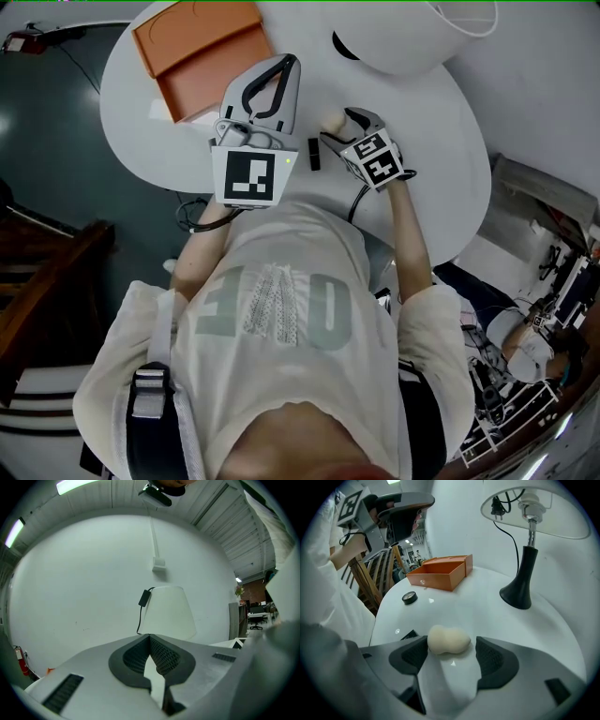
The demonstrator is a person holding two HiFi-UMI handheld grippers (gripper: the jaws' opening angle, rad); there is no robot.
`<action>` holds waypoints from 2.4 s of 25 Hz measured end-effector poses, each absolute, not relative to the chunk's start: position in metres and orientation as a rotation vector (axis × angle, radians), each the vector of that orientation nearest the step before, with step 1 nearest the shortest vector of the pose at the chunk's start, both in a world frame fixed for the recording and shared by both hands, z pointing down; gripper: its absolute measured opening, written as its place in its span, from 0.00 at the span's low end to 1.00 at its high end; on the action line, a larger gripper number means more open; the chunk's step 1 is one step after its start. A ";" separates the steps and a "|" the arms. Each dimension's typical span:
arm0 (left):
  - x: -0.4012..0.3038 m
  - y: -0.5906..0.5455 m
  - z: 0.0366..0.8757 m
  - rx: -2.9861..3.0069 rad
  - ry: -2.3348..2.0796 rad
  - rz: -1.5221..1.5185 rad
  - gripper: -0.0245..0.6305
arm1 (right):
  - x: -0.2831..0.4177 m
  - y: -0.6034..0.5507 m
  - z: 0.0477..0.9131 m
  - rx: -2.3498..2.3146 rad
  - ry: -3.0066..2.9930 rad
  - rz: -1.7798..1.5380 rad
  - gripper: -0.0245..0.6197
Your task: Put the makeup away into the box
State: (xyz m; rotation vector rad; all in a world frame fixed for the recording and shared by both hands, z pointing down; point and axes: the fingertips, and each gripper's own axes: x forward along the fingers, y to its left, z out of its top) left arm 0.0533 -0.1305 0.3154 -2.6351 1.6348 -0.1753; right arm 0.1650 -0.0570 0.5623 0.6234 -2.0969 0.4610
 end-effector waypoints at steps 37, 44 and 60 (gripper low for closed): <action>0.029 -0.122 0.278 -2.539 1.757 -0.056 0.05 | 0.093 -0.083 0.284 0.970 -2.774 -0.001 0.39; 0.017 -0.120 0.279 -2.508 1.807 -0.067 0.05 | 0.081 -0.087 0.285 0.927 -2.766 -0.023 0.39; -0.087 -0.096 0.323 -2.294 2.160 -0.186 0.05 | -0.039 -0.177 0.455 0.759 -2.349 0.299 0.39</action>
